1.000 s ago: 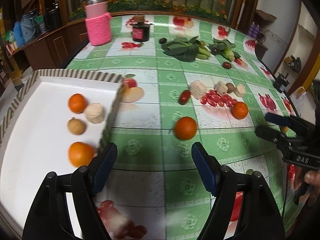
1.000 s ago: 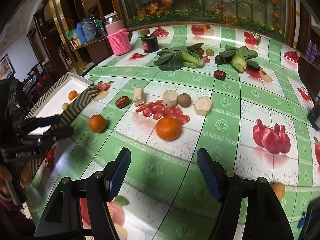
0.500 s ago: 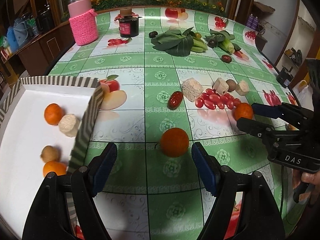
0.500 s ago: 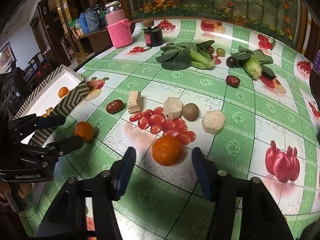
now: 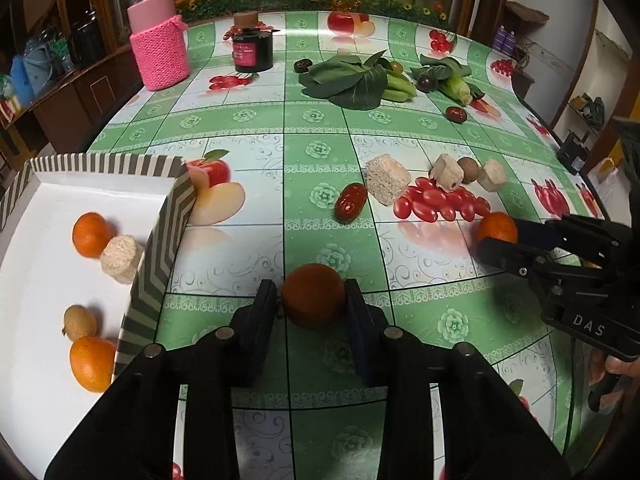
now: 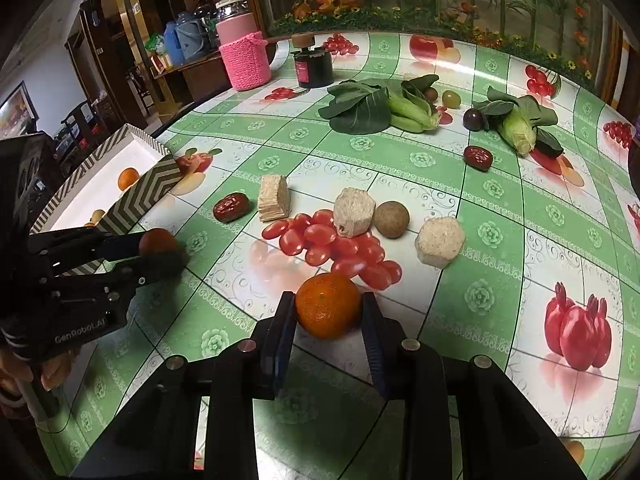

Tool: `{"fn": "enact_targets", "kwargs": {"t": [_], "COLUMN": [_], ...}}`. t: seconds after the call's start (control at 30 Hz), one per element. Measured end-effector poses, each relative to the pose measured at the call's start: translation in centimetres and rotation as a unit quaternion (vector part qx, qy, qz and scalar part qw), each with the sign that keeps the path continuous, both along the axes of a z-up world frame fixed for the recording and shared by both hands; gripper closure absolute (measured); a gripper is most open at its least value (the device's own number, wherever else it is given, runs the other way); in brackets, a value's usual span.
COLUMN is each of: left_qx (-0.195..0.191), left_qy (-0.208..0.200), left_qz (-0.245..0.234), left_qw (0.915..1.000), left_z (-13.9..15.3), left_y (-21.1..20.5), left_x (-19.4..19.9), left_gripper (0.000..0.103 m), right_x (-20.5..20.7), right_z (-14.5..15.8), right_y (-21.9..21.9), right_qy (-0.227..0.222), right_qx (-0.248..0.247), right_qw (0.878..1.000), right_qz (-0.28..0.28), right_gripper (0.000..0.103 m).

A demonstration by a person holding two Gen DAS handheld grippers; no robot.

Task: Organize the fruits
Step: 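Grasp an orange with the left tool while the right tool grasps another orange, then carry both oranges over the tray while the left tool releases its orange inside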

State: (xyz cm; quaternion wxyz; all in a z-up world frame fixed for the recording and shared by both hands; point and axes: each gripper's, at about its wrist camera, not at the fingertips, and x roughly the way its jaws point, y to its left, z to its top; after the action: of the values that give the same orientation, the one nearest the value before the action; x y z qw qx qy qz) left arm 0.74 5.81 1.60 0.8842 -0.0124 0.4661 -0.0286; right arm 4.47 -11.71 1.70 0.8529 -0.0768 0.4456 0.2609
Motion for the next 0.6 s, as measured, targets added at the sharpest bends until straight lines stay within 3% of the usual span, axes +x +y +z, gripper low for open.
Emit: {"fn": "enact_targets", "kwargs": {"t": [0.33,0.6], "left_qx": [-0.015,-0.010], "left_qy": [-0.016,-0.030], "left_qz": [0.012,0.027], "left_qw": [0.9997,0.9991], "left_z": [1.7,3.7], "left_y": [1.2,3.4], "left_x": [-2.0,-3.6], "left_gripper": [0.072,0.072], "right_x": [-2.3,-3.8], "right_z": [1.8,3.4], "right_y": [0.2,3.4], "right_qy": [-0.006,-0.015], "right_qx": [0.029,0.038], "right_qw": [1.000,0.998], "right_qz": [0.005,0.038], "right_gripper": [0.070,0.070]}}
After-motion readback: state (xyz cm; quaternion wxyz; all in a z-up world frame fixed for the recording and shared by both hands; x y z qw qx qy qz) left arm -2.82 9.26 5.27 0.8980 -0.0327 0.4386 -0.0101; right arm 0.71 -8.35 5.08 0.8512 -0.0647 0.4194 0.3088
